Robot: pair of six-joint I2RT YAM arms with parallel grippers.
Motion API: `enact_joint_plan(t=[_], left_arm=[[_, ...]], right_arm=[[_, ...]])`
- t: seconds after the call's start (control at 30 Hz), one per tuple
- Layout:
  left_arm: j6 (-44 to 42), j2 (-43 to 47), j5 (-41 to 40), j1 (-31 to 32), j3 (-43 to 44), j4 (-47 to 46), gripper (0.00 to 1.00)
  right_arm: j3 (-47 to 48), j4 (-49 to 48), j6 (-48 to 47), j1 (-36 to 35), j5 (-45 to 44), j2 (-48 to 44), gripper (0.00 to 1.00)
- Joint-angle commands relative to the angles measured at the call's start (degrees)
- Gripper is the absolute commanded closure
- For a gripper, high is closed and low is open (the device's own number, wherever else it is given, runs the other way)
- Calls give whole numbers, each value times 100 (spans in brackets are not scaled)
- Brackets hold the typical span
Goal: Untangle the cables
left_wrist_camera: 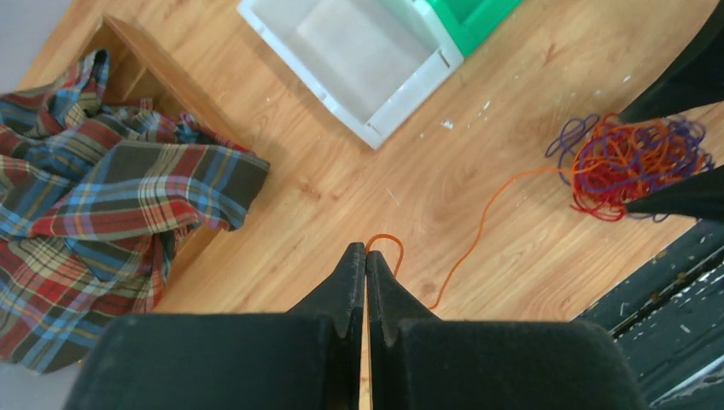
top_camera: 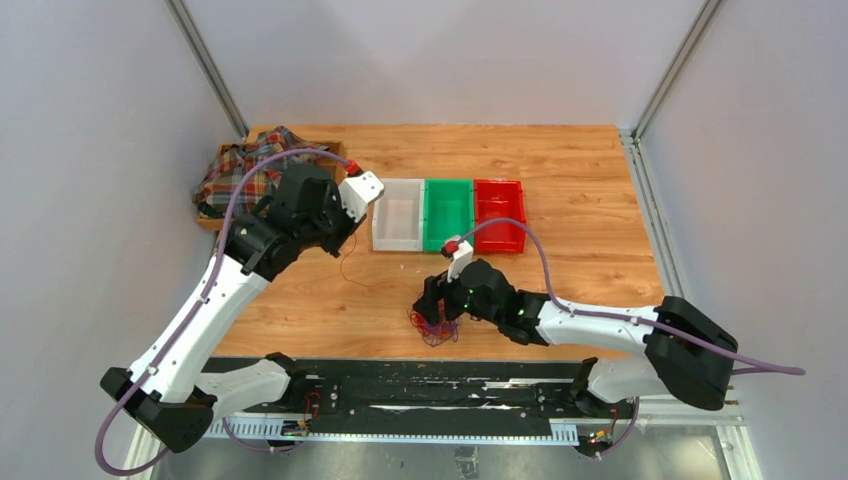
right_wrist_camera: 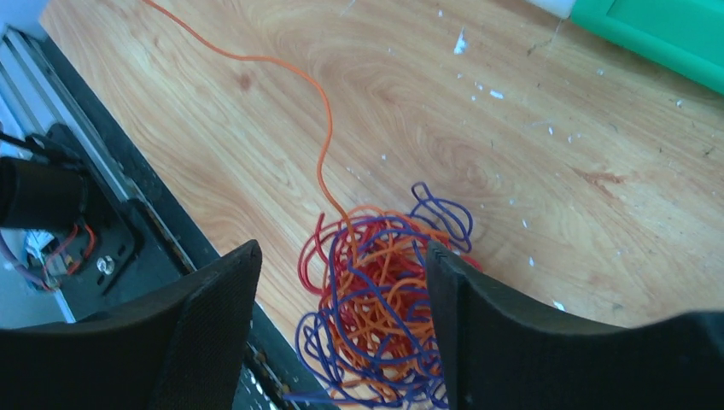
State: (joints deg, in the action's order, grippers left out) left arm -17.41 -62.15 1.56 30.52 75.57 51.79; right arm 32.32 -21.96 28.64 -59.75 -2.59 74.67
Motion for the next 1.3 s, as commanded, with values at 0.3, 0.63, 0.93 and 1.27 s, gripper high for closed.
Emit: enact_joint_plan(t=[0.3,0.63,0.93,1.27], left_arm=[[-659,207,-338,15,-1238,-377,100],[-675,57,831,15,-1386,-327,49],[-871,-301,2884,19,-760,184,22],[-1346,-963,3090,16,-492,649,23]], right_arm=[[445,1978,-1104,450,1624,-531,42],[1040,2275,-1583,833,2179,-14,93],[1362,2229,-1333,890,2724,-393,100],[1187,3071,-1702,926,2718,86,53]])
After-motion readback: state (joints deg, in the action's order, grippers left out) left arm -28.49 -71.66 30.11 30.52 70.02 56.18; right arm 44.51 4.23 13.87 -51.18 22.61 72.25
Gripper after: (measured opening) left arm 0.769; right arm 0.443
